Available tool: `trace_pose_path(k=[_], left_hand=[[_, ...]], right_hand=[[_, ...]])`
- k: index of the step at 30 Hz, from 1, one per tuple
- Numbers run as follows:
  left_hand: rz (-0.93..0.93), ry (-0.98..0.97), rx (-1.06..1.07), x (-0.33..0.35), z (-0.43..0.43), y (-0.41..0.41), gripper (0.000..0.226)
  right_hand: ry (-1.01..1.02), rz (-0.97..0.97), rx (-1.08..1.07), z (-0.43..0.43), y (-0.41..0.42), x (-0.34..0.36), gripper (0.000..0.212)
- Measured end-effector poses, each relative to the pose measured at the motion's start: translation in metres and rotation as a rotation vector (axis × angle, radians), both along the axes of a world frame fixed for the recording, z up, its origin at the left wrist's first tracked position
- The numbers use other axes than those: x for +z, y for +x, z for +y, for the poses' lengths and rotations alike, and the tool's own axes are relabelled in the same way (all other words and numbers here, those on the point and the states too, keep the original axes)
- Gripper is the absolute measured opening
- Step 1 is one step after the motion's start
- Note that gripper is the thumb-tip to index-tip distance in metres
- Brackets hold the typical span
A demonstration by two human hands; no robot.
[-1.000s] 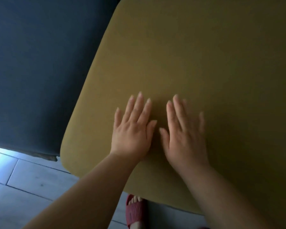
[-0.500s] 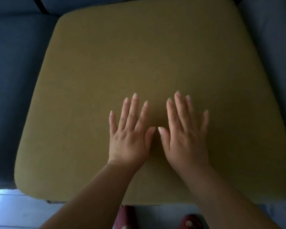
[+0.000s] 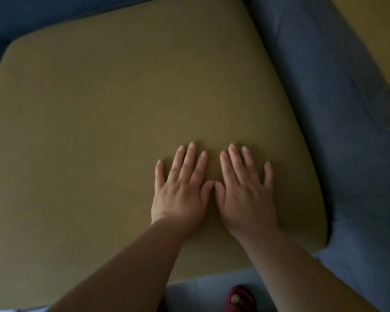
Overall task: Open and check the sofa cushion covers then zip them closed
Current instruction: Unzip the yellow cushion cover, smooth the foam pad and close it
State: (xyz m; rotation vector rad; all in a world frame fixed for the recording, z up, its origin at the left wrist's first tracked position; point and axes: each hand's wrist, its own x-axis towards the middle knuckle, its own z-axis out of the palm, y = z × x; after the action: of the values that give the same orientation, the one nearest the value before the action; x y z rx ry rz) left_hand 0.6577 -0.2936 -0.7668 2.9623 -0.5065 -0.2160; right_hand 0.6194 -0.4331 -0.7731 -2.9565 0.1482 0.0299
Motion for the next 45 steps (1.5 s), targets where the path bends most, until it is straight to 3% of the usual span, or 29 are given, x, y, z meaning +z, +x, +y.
trace_pose_path(k=[12, 17, 19, 22, 25, 27, 30, 33, 35, 39, 43, 45], left_hand=[[-0.01, 0.037, 0.009, 0.002, -0.003, -0.001, 0.063], [-0.084, -0.088, -0.003, 0.026, -0.012, -0.006, 0.067], [-0.113, -0.103, -0.042, 0.028, -0.019, -0.017, 0.064], [0.008, 0.009, -0.099, 0.015, -0.029, -0.03, 0.069], [-0.025, -0.103, -0.092, 0.019, -0.028, -0.028, 0.067], [-0.072, -0.12, -0.094, 0.024, -0.018, -0.033, 0.062], [0.036, -0.001, -0.08, 0.016, -0.003, -0.038, 0.062], [0.019, -0.146, -0.045, 0.022, 0.002, -0.033, 0.059], [-0.078, -0.188, 0.018, 0.025, 0.018, -0.034, 0.06], [-0.01, -0.027, 0.077, 0.012, 0.057, -0.049, 0.066], [-0.089, -0.168, 0.133, 0.023, 0.075, -0.046, 0.062], [-0.053, -0.089, 0.172, 0.019, 0.093, -0.049, 0.062]], right_hand=[[0.069, -0.049, -0.003, 0.001, 0.0, -0.001, 0.058], [0.08, -0.225, -0.146, -0.023, -0.012, 0.02, 0.064], [0.025, -0.183, -0.183, -0.038, -0.027, 0.018, 0.066], [0.011, -0.032, -0.182, -0.045, -0.043, 0.005, 0.067], [0.056, -0.127, -0.208, -0.038, -0.041, 0.012, 0.067], [0.053, -0.179, -0.159, -0.024, -0.043, 0.017, 0.067], [0.005, -0.037, -0.124, 0.002, -0.048, 0.01, 0.065], [0.072, -0.068, -0.174, 0.017, -0.043, 0.015, 0.065], [0.089, -0.123, -0.077, 0.036, -0.042, 0.021, 0.061], [0.015, 0.027, -0.003, 0.067, -0.043, 0.011, 0.064], [0.057, -0.102, 0.024, 0.089, -0.037, 0.021, 0.062], [0.071, -0.084, 0.087, 0.108, -0.038, 0.014, 0.061]])
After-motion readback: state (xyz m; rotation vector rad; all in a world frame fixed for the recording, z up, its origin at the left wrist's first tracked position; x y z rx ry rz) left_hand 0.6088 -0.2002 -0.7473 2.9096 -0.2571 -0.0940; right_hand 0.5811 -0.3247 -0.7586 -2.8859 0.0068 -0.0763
